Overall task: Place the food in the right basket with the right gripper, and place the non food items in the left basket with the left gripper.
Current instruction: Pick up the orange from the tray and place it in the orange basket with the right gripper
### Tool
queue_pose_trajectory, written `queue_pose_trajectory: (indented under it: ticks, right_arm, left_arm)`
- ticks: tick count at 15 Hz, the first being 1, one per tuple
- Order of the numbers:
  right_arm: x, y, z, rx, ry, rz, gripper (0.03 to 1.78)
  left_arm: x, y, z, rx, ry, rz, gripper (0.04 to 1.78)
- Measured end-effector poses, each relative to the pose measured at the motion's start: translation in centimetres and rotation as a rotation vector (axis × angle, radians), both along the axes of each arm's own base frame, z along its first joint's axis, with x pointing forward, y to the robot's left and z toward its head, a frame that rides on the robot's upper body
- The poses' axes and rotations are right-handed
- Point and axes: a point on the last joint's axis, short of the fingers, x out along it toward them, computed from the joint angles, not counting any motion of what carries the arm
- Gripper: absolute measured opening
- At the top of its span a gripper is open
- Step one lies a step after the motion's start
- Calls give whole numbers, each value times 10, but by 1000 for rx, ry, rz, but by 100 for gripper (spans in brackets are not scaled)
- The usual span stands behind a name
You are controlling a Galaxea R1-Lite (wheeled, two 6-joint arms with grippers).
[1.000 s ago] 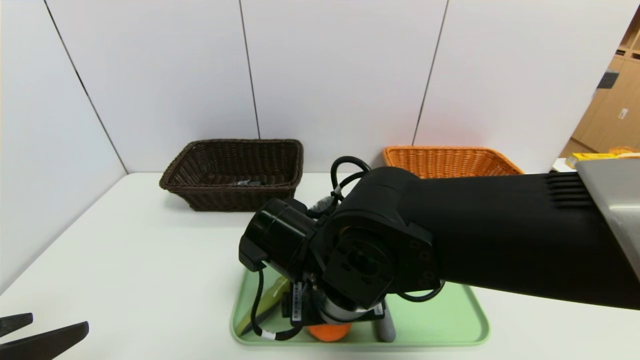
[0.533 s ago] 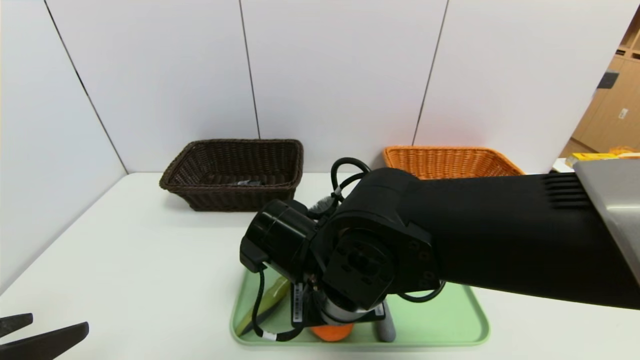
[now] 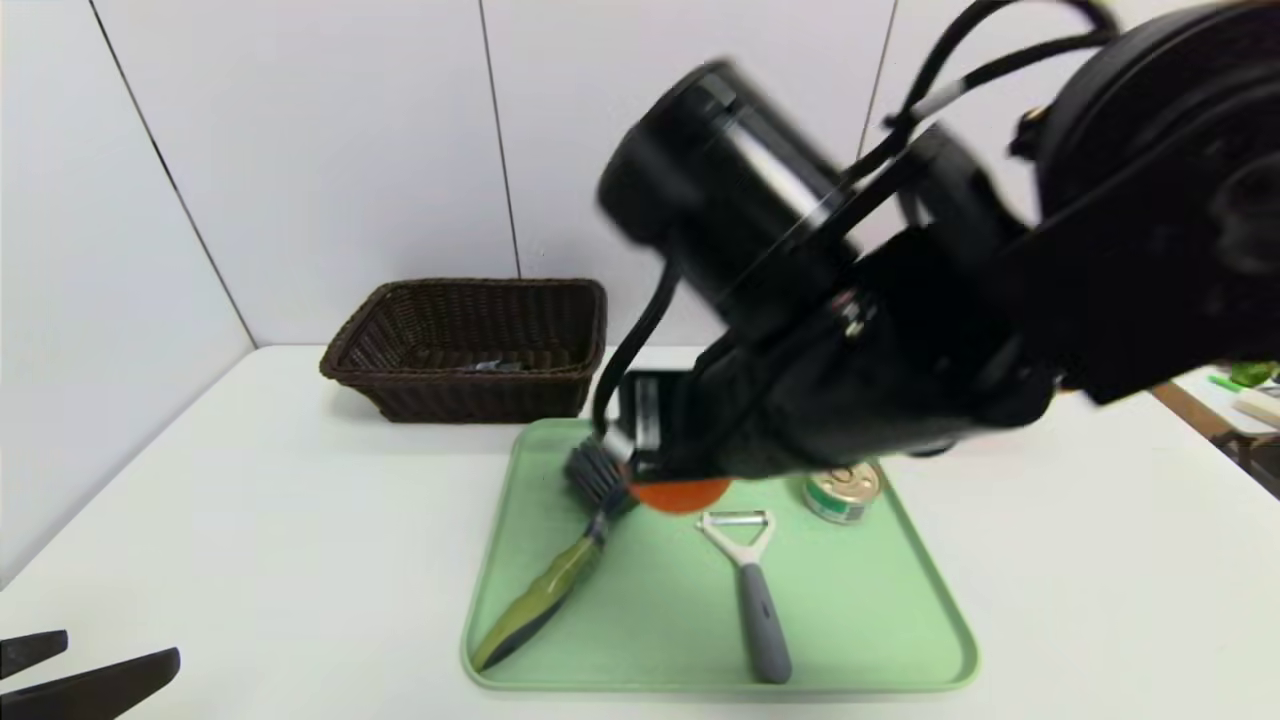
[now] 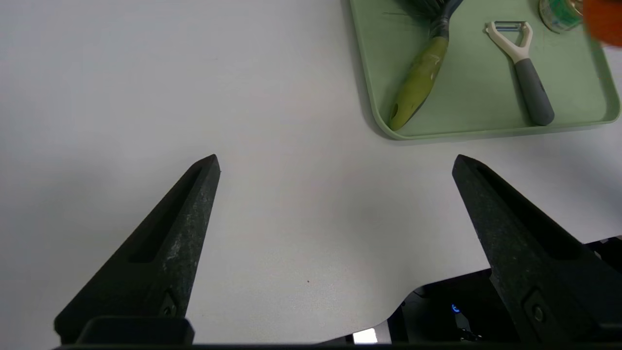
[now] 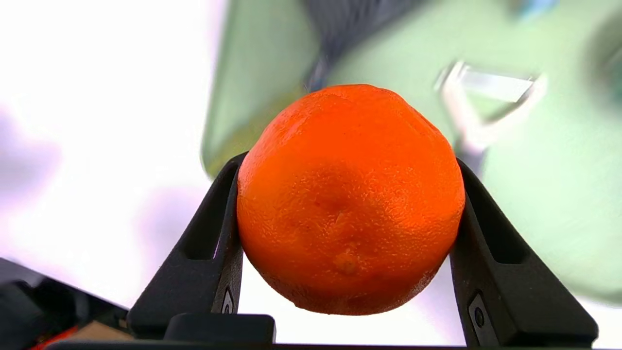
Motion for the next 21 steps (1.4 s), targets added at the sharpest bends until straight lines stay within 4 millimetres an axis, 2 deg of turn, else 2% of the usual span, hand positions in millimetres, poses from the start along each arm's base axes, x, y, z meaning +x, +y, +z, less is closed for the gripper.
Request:
queue_pose_trajectory:
  ticks: [2, 4, 7, 10, 12, 13, 14, 17, 19, 21]
  right_arm:
    - [20, -34, 33, 51, -154, -18, 113]
    - [44, -73, 54, 43, -271, -84, 113]
    - [85, -129, 56, 3, -316, -220, 113]
    - [139, -168, 29, 1, -275, -328, 113]
    - [172, -183, 3, -17, -244, -381, 113]
    - [187, -188, -11, -27, -231, -399, 113]
    - [212, -195, -39, -51, -191, -424, 113]
    - [233, -201, -72, -77, -131, -445, 113]
    - [239, -201, -83, -92, -109, -444, 117]
    - [244, -201, -89, -100, -115, -435, 130]
  left_arm:
    - [1, 0, -1, 2, 6, -1, 169]
    - [2, -1, -3, 3, 9, -2, 169]
    - [4, -1, -3, 5, 17, -3, 169]
    - [6, -2, -3, 7, 22, -3, 169]
    - [6, -2, -3, 7, 25, -2, 169]
    - [6, -2, -4, 7, 27, -2, 169]
    - [6, -2, -4, 8, 28, -1, 169]
    - [6, -2, -4, 8, 28, 0, 169]
    - [7, -2, -4, 8, 28, 0, 169]
    - [7, -2, -4, 9, 30, -1, 169]
